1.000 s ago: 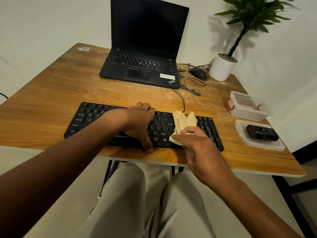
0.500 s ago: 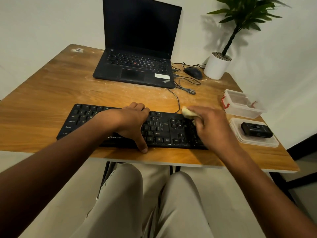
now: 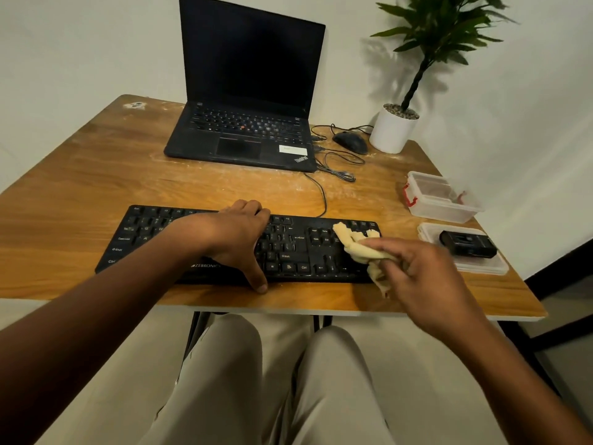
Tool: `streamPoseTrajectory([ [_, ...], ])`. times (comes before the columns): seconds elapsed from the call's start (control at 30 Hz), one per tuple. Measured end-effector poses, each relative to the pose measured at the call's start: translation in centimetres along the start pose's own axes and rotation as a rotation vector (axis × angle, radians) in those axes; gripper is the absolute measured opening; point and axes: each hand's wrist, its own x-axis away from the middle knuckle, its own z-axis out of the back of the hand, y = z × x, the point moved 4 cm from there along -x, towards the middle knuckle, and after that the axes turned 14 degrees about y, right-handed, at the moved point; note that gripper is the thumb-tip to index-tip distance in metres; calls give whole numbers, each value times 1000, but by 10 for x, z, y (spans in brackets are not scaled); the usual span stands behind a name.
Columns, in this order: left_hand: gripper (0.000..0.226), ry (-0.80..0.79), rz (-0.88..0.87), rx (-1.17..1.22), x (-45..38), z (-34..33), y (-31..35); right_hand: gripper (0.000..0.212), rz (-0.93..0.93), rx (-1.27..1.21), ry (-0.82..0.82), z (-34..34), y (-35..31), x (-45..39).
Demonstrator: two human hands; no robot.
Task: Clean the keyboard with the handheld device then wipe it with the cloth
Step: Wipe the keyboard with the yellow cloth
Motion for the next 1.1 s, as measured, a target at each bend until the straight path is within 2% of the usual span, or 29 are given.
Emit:
streamPoseTrajectory([
  [0.17,146,-20,-51,-1,-6,1,24,35,-21,-56,346,34,4,-42],
  [0.23,144,-5,-99,2,-16,3,45,35,29,-23,414,23,3,-56],
  [0.3,140,14,-136,18,-29,4,67,36,110,30,370,-2,2,-69],
  [0.43,130,60,-160,12,-48,-3,88,40,353,244,67,-55,12,-76],
  [0.53,132,51,-147,17,-52,-8,87,42,313,312,-46,-61,28,-75],
  [0.63,135,40,-153,7,-53,-9,86,30,272,350,-70,-52,41,-75],
  [0.87,136,22,-170,-8,-52,-8,87,39,178,547,-96,-14,70,-86],
  [0.93,135,23,-171,-9,-53,-8,88,39,123,508,-32,-5,74,-93],
  [1.03,136,16,-160,-10,-54,-8,88,38,172,375,118,-14,56,-99],
  [1.1,136,14,-150,-11,-55,-8,88,40,245,321,97,-35,39,-100],
])
